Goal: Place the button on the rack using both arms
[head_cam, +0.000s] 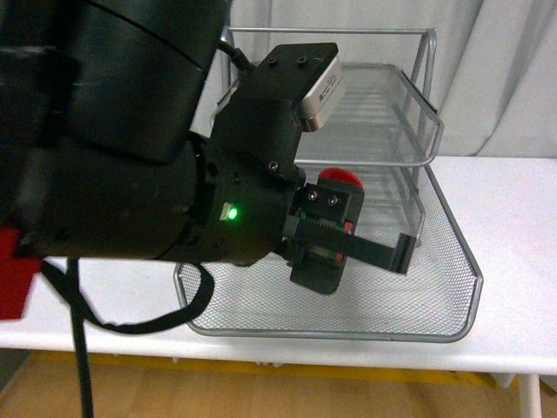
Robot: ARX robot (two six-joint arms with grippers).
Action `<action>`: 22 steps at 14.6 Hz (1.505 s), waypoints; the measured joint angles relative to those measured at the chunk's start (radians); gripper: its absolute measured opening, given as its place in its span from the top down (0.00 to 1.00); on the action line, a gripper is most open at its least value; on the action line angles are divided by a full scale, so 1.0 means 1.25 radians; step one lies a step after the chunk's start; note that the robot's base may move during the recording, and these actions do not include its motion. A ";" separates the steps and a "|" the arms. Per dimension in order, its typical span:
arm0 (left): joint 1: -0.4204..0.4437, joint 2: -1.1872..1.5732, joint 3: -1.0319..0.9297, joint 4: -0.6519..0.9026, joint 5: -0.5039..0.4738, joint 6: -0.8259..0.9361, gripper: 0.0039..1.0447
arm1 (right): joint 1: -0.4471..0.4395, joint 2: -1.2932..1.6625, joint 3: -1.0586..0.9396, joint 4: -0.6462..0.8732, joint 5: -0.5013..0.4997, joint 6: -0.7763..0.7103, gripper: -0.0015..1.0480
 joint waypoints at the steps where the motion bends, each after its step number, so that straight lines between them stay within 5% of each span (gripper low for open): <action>1: 0.008 0.046 0.049 -0.023 0.002 -0.004 0.66 | 0.000 0.000 0.000 0.000 0.000 0.000 0.06; 8: 0.022 0.323 0.410 -0.247 -0.037 -0.046 0.63 | 0.000 0.000 0.000 0.000 0.000 0.000 0.06; 13: 0.029 0.338 0.460 -0.251 -0.027 -0.143 0.08 | 0.000 0.000 0.000 0.000 0.000 0.000 0.06; 14: 0.029 0.297 0.416 -0.223 -0.013 -0.149 0.05 | 0.000 0.000 0.000 0.000 0.000 0.000 0.06; 20: 0.076 -0.087 0.058 -0.025 0.017 -0.152 0.06 | 0.000 0.000 0.000 0.000 0.000 0.000 0.06; 22: 0.122 -0.242 -0.173 0.337 -0.284 -0.033 0.28 | 0.000 0.000 0.000 0.000 0.000 0.000 0.06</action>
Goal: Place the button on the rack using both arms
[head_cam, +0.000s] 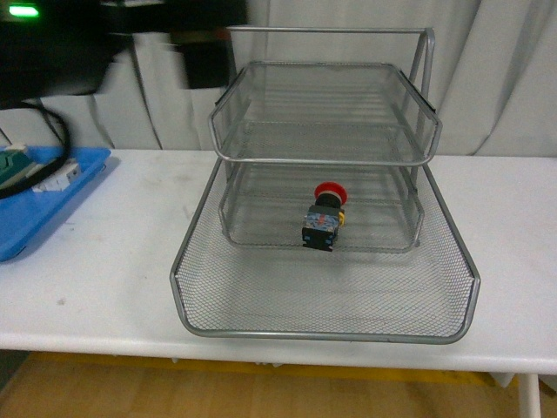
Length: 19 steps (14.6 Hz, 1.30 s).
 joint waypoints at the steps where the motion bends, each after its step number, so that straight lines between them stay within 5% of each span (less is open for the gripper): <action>1: 0.075 -0.117 -0.112 0.049 -0.028 0.033 0.40 | 0.000 0.000 0.000 0.000 0.000 0.000 0.06; 3: 0.222 -0.330 -0.266 -0.035 0.074 0.056 0.65 | 0.000 0.000 0.000 0.001 0.000 0.000 0.06; 6: 0.270 -0.467 -0.354 -0.033 0.152 0.060 0.99 | 0.000 0.000 0.000 0.001 0.000 0.000 0.06; 8: 0.329 -0.517 -0.406 -0.057 0.182 0.066 0.99 | 0.000 0.000 0.000 0.001 0.000 0.000 0.06; 19: 0.321 -0.778 -0.518 -0.195 0.194 0.067 0.99 | 0.000 0.000 0.000 0.001 0.000 0.000 0.06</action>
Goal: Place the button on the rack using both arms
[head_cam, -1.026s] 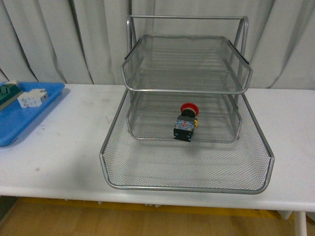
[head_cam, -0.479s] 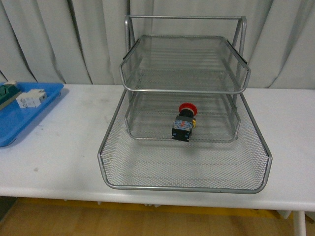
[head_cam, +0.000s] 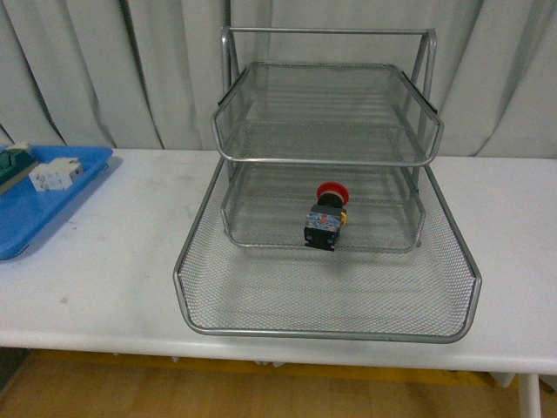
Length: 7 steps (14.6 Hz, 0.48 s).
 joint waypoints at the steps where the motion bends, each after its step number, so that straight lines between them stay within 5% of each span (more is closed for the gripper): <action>1: 0.000 -0.033 0.000 -0.029 0.000 0.000 0.99 | 0.000 0.000 0.000 0.000 0.000 0.000 0.06; 7: 0.000 -0.159 0.000 -0.147 0.000 0.000 0.99 | 0.000 0.000 0.000 0.000 0.000 0.000 0.06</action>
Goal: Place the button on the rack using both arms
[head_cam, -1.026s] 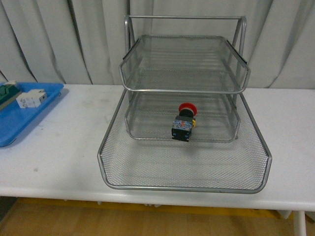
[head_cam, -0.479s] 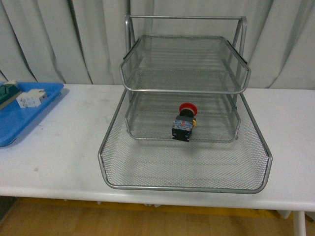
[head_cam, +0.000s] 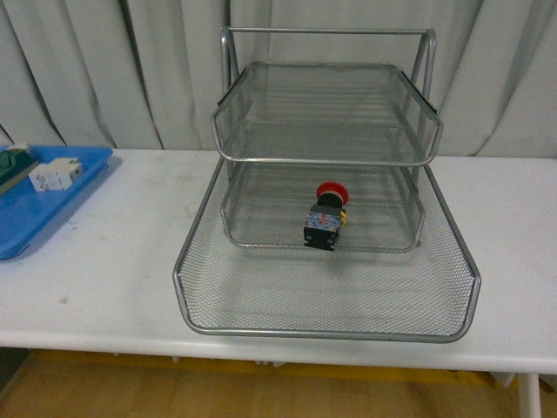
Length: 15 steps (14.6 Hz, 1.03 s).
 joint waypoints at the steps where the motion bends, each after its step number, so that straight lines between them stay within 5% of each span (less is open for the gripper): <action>1: 0.000 -0.012 0.000 -0.013 0.000 0.000 0.99 | 0.000 0.000 0.000 0.000 0.000 0.000 0.06; 4: 0.000 -0.048 0.000 -0.048 0.000 0.000 0.99 | 0.000 0.000 0.000 0.000 0.000 0.000 0.06; 6: 0.000 -0.149 0.000 -0.194 0.001 0.000 0.99 | 0.000 0.000 0.000 0.000 0.000 0.000 0.06; 12: 0.000 -0.179 0.000 -0.191 0.000 0.000 0.99 | 0.000 0.000 0.000 0.000 0.000 0.000 0.06; 13: 0.000 -0.179 0.000 -0.191 0.000 0.000 0.96 | 0.000 0.000 0.000 0.000 0.000 0.000 0.06; 15: 0.000 -0.179 0.000 -0.191 0.000 0.000 0.71 | 0.000 0.000 0.000 0.000 0.000 0.000 0.06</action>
